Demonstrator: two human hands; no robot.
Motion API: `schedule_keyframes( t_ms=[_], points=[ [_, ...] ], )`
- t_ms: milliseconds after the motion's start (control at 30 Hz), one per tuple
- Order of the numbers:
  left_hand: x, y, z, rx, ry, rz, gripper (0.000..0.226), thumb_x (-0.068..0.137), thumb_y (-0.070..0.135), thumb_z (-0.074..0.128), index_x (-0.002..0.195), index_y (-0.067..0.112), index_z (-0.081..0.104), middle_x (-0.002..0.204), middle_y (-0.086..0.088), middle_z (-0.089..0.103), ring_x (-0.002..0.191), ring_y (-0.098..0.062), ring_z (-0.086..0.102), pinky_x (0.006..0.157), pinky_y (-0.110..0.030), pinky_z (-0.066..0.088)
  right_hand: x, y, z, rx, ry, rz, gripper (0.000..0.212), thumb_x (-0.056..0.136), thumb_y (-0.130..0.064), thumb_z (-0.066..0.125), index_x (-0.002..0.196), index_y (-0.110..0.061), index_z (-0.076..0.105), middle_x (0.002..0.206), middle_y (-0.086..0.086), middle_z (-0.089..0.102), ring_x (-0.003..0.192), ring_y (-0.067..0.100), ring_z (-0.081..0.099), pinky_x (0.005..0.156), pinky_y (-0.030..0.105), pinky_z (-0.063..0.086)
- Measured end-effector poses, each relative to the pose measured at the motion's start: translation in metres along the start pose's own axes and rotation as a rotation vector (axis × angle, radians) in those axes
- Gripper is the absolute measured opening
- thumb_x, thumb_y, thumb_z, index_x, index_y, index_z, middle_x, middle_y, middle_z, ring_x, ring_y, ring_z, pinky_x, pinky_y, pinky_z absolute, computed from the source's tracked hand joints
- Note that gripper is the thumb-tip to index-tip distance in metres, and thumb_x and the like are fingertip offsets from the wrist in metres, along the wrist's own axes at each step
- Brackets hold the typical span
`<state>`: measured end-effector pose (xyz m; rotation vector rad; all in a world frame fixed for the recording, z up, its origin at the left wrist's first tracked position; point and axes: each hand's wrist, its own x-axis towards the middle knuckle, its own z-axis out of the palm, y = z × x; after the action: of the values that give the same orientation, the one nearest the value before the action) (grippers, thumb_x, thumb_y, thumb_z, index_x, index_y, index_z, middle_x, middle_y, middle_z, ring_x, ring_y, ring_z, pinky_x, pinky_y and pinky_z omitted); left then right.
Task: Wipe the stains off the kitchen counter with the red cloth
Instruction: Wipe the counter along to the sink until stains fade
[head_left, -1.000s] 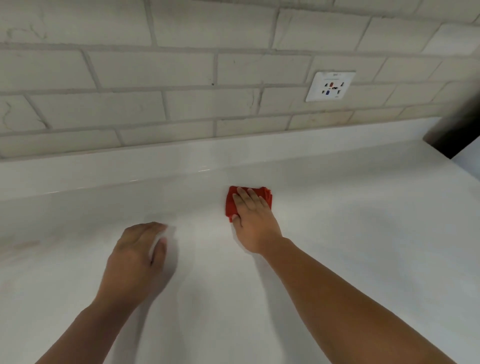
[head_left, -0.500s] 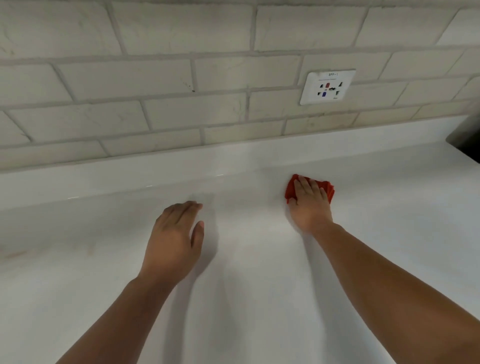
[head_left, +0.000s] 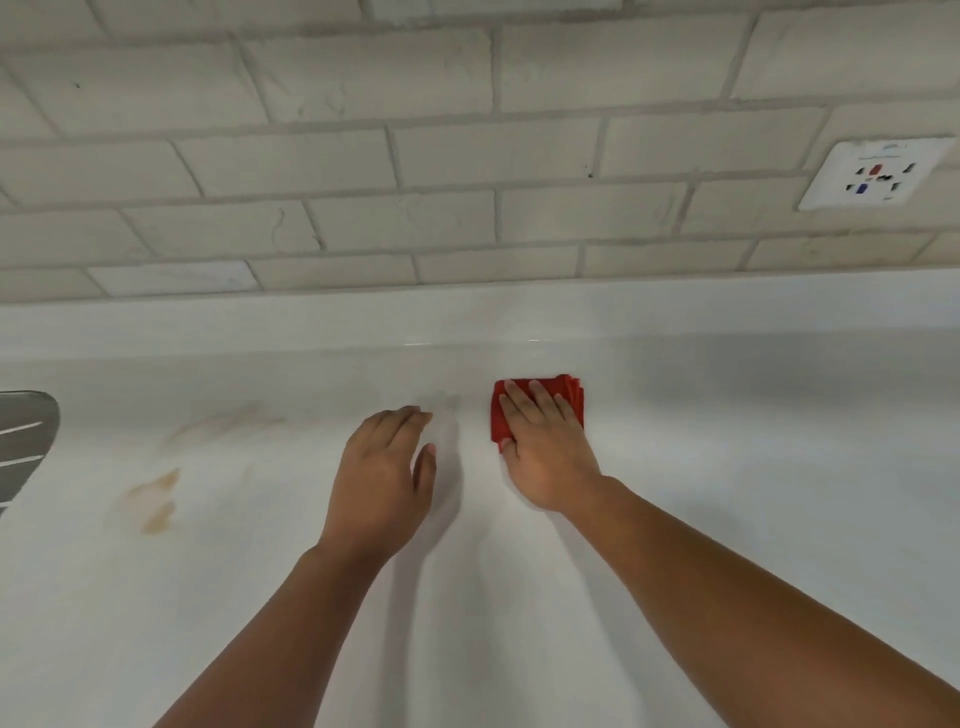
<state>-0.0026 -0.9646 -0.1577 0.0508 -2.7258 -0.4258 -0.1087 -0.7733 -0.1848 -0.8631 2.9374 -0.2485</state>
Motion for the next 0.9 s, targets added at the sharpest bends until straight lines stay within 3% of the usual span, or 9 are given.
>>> schedule_keyframes(
  t_ms=[133, 500, 900],
  points=[
    [-0.026, -0.043, -0.021, 0.001, -0.015, -0.049, 0.039, 0.094, 0.027, 0.049, 0.127, 0.010, 0.063, 0.127, -0.006, 0.064, 0.119, -0.023, 0.054, 0.105, -0.034, 0.039, -0.015, -0.068, 0.015, -0.017, 0.005, -0.077, 0.064, 0.093, -0.041, 0.031, 0.152, -0.016, 0.027, 0.161, 0.000, 0.020, 0.148, 0.025, 0.015, 0.121, 0.046, 0.009],
    [-0.061, -0.169, -0.074, 0.018, 0.030, -0.131, 0.039, 0.094, 0.027, 0.047, 0.124, 0.009, 0.064, 0.125, -0.005, 0.065, 0.118, -0.025, 0.053, 0.103, -0.034, 0.041, 0.053, -0.159, 0.029, -0.014, -0.014, 0.021, 0.065, 0.097, -0.038, 0.032, 0.154, -0.012, 0.015, 0.163, 0.003, 0.008, 0.149, 0.028, 0.004, 0.121, 0.045, 0.003],
    [-0.097, -0.281, -0.114, 0.013, 0.055, -0.235, 0.046, 0.090, 0.033, 0.043, 0.122, 0.010, 0.066, 0.124, -0.004, 0.065, 0.118, -0.022, 0.053, 0.103, -0.030, 0.038, 0.124, -0.285, 0.053, 0.015, -0.040, -0.072, 0.062, 0.099, -0.034, 0.029, 0.155, -0.014, 0.012, 0.164, 0.000, 0.002, 0.150, 0.025, -0.001, 0.121, 0.042, 0.000]
  ],
)
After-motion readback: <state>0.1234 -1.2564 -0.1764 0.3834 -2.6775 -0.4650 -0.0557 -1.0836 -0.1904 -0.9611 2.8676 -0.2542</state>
